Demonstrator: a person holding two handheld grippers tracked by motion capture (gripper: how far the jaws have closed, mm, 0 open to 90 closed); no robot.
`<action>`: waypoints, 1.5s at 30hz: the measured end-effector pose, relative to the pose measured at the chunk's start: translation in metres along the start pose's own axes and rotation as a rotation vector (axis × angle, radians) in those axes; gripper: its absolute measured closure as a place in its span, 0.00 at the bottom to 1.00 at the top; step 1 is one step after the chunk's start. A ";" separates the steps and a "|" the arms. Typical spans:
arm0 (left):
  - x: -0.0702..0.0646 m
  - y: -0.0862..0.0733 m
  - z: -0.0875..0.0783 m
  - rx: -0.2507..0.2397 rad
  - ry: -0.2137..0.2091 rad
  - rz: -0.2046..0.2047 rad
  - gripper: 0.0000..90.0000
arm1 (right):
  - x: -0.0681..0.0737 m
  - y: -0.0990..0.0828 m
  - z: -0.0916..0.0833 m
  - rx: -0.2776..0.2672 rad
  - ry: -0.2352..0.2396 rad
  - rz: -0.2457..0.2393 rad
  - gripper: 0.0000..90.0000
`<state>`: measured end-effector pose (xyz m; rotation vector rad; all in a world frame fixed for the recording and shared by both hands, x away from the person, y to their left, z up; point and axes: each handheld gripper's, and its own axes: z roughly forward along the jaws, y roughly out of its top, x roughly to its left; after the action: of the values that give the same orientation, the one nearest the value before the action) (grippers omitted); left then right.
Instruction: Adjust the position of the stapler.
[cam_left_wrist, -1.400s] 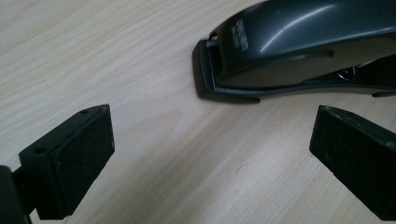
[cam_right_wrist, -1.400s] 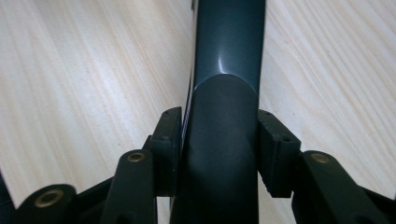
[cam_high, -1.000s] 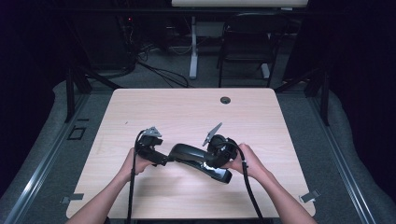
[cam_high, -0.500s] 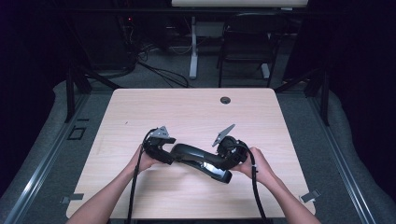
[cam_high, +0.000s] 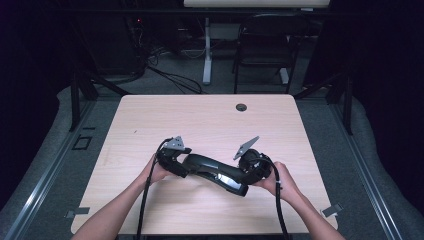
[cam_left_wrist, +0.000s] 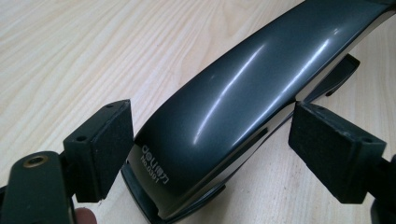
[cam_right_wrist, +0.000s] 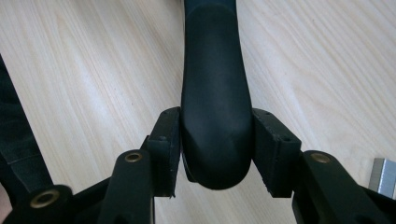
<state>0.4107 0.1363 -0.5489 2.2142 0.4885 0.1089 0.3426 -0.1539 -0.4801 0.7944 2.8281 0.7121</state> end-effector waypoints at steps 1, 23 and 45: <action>-0.001 0.001 0.001 -0.002 -0.001 0.004 0.16 | 0.000 -0.001 0.000 0.004 -0.001 -0.002 0.61; -0.004 0.009 0.009 0.048 -0.111 0.021 0.26 | -0.020 -0.005 0.001 -0.023 0.008 0.050 0.57; -0.018 0.009 0.001 0.129 -0.099 0.105 0.41 | -0.029 -0.008 0.003 -0.066 -0.009 0.073 0.48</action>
<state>0.3973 0.1236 -0.5410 2.3594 0.3323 0.0232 0.3643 -0.1738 -0.4873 0.8923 2.7643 0.8054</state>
